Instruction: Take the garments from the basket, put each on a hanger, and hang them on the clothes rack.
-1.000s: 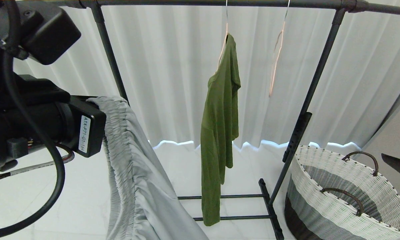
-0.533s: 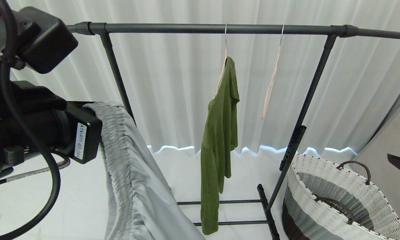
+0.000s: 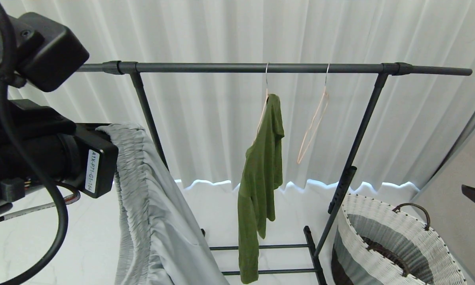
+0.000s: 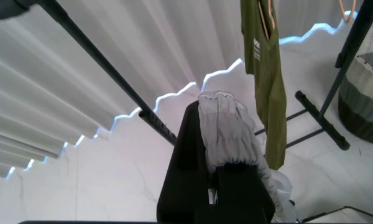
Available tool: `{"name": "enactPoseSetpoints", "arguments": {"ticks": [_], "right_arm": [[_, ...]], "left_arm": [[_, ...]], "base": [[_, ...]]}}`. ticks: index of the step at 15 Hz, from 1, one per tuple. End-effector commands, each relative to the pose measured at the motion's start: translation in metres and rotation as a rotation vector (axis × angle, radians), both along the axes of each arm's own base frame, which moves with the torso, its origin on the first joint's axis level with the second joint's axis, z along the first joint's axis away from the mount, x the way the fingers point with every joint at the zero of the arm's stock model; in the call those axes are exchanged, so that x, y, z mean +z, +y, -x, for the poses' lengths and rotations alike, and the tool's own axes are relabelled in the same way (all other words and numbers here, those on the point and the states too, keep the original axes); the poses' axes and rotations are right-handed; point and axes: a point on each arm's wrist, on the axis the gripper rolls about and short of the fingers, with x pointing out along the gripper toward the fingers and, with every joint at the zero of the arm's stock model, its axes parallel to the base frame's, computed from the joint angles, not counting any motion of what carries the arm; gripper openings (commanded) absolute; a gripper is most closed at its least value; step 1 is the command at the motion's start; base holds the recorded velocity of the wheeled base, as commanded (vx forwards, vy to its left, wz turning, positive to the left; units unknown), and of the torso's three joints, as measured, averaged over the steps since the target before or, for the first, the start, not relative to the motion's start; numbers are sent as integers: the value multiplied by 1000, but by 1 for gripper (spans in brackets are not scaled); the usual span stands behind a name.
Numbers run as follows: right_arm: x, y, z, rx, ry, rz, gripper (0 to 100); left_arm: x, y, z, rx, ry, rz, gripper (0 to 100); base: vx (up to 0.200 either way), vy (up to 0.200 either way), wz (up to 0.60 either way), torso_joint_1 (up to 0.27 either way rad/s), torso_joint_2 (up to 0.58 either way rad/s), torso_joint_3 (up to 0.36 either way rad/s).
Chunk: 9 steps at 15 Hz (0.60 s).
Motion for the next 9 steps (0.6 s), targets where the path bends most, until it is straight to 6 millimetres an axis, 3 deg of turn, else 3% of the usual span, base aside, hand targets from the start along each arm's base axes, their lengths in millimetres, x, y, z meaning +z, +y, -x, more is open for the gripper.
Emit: {"name": "enactPoseSetpoints", "arguments": {"ticks": [1,4,7,9], "right_arm": [[-7,-1,1,-7,3,-4,100],[-18,-1,0,-7,-32,-20,100],[-21,0,-2,-7,-42,-19,100],[-21,0,-1,-8,-43,-19,100]], "left_arm": [[-1,-1,0,-1,4,-4,0],[-3,0,0,-1,8,-7,0],[-2,0,0,0,6,-8,0],[-2,0,0,0,6,-8,0]], "base": [[0,0,0,271,-554,-295],[0,0,0,150,-315,-167],[0,0,0,12,-28,-17],[0,200,0,7,-10,5]]}}
